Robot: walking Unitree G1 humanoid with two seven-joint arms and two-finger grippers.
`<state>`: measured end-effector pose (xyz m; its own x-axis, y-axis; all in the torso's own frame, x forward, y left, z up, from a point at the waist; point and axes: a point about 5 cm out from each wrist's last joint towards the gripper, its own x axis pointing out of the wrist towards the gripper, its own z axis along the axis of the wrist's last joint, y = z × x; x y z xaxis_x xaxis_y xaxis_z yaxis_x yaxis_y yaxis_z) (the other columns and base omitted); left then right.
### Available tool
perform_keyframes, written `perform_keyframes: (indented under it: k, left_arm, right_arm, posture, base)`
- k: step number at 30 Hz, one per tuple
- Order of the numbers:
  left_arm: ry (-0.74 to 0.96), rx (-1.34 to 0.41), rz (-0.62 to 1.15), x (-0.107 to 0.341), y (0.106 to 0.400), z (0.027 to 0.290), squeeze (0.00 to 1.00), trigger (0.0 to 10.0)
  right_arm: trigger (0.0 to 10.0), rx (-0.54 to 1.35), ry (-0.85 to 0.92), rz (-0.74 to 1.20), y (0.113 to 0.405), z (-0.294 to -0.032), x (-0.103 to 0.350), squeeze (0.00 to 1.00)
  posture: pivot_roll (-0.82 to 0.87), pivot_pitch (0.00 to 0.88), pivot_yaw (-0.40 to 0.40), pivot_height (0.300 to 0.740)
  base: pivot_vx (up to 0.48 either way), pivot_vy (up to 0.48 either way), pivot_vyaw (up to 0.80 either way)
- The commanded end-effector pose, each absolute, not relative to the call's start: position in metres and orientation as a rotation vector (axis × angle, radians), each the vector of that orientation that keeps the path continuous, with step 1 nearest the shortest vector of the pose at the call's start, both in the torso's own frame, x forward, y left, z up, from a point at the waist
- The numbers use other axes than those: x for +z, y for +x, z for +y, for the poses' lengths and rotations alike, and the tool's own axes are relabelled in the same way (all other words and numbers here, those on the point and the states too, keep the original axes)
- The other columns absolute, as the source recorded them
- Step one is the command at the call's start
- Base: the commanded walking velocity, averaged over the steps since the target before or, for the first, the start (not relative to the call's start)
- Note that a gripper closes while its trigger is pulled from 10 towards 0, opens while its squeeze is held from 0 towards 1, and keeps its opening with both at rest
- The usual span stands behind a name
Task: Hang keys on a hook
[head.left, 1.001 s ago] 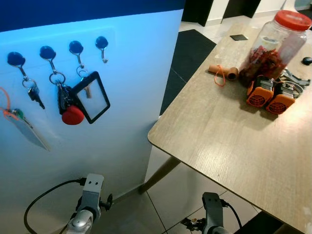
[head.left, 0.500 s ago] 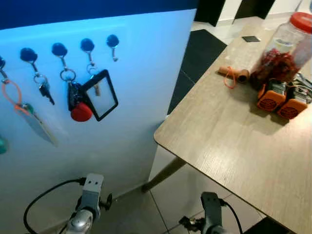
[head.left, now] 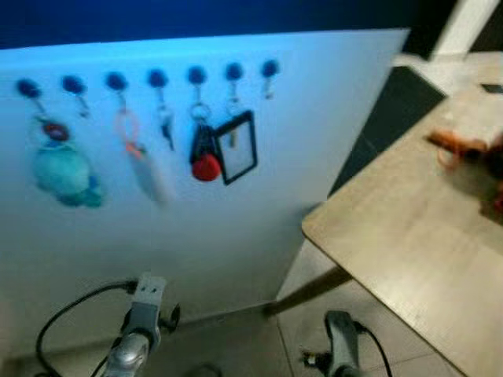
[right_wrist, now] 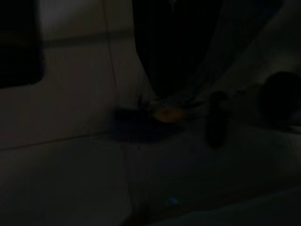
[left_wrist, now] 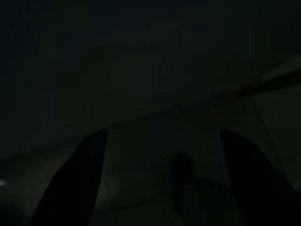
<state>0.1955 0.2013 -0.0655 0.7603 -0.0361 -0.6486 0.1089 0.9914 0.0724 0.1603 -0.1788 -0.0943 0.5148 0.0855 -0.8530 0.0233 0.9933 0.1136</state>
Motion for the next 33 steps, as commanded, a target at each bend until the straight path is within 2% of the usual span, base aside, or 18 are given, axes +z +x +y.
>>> perform_keyframes:
  k: [1,17,21,28,33]
  left_arm:
    - [0.108,-0.084,0.718,-0.0675,0.1929,0.2001,0.00,10.0]
    - [0.119,-0.110,0.707,-0.0657,0.1964,0.1977,0.00,10.0]
    - [0.121,-0.114,0.703,-0.0651,0.1976,0.1968,0.00,10.0]
    - [0.133,-0.141,0.691,-0.0634,0.2006,0.1942,0.00,10.0]
    - [0.163,-0.178,0.689,-0.0628,0.2024,0.1909,0.00,10.0]
  right_arm:
    - [10.0,0.038,0.124,1.028,0.1608,-0.1766,-0.0943,0.00]
    - [10.0,0.021,0.139,1.031,0.1591,-0.1779,-0.0949,0.00]
    - [10.0,-0.047,0.184,1.010,0.1600,-0.1835,-0.0940,0.00]
    - [10.0,-0.055,0.184,1.011,0.1594,-0.1842,-0.0942,0.00]
    - [10.0,-0.064,0.193,1.013,0.1582,-0.1836,-0.0947,0.00]
  posture:
    - [0.08,0.057,-0.095,0.740]
    - [0.08,0.055,-0.088,0.740]
    - [0.08,0.055,-0.088,0.740]
    - [0.08,0.053,-0.086,0.740]
    - [0.08,0.050,-0.080,0.740]
  base:
    - [0.000,0.000,0.80]
    - [0.000,0.000,0.80]
    - [0.000,0.000,0.00]
    - [0.000,0.000,0.00]
    - [0.000,-0.480,0.00]
